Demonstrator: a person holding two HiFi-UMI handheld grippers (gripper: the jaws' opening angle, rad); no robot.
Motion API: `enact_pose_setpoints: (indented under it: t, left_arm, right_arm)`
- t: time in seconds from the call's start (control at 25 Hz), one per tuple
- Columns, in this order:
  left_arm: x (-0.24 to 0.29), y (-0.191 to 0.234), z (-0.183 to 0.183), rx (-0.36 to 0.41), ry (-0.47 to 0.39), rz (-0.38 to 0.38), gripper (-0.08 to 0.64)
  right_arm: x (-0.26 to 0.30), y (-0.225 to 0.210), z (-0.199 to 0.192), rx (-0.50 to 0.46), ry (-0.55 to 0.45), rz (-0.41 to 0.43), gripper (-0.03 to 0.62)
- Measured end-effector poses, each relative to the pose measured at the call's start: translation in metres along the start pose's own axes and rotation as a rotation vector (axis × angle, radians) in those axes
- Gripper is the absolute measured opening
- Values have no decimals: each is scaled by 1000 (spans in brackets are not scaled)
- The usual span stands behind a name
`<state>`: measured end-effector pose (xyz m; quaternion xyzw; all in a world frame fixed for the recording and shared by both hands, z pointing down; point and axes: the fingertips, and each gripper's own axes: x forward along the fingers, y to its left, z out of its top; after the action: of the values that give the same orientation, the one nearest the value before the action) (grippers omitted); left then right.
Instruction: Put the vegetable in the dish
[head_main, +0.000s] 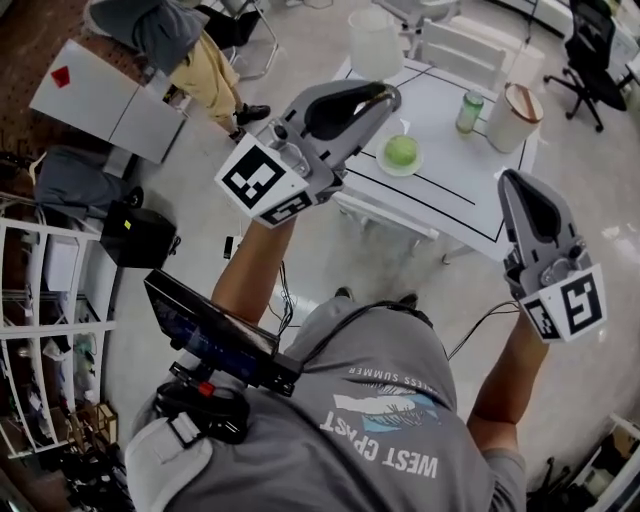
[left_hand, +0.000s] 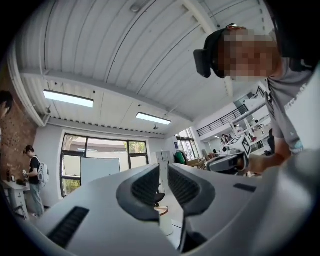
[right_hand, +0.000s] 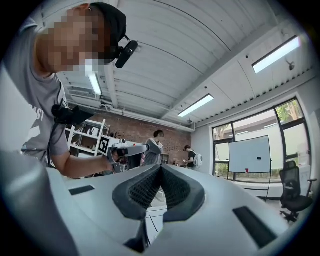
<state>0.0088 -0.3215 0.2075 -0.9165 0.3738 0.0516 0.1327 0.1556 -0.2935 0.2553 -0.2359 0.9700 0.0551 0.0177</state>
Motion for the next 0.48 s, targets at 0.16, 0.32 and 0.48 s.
enact_pose_setpoints:
  t: [0.16, 0.32, 0.48]
  left_arm:
    - [-37, -12, 21, 64, 10, -48, 52]
    - [-103, -12, 29, 104, 56, -38, 52]
    - [-173, -2, 24, 85, 86, -16, 52]
  right_arm:
    - [7, 29, 11, -12, -16, -7, 8]
    - [26, 70, 21, 7, -55, -7, 8]
    - [43, 118, 27, 2, -52, -42, 8]
